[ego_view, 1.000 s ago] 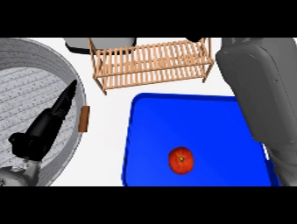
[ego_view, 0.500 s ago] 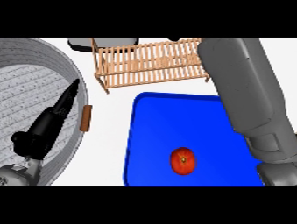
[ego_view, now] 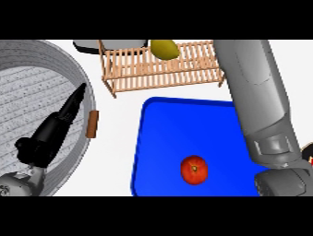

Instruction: Pick the lemon from the tray and place it in the tiered shelf

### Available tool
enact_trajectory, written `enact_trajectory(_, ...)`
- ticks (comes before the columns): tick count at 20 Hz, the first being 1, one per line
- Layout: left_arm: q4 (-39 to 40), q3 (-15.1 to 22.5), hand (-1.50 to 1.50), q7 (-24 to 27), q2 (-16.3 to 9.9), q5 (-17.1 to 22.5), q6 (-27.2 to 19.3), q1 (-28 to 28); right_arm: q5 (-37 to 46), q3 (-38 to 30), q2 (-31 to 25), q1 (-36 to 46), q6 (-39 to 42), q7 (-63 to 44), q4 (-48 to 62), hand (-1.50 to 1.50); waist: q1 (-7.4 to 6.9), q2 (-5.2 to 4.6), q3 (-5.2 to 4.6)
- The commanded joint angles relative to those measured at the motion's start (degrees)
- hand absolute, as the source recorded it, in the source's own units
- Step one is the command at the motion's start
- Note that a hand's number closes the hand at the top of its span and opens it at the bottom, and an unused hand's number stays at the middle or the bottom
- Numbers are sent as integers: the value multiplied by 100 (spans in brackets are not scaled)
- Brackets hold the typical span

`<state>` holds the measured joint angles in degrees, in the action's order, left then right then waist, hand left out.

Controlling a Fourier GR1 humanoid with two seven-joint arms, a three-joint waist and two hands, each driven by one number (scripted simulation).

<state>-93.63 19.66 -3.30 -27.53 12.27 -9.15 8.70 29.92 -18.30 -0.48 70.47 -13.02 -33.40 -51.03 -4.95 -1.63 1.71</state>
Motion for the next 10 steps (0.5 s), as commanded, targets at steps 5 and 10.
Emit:
enact_trajectory(5,696,176,0,-18,99,25,-18,-778,5,-623,-84,212,-1809,878,30,-150,166,11,-184)
enact_trajectory(10,613,52,0,-205,80,133,-124,-877,264,-868,-705,159,-2369,777,-71,-150,423,113,-180)
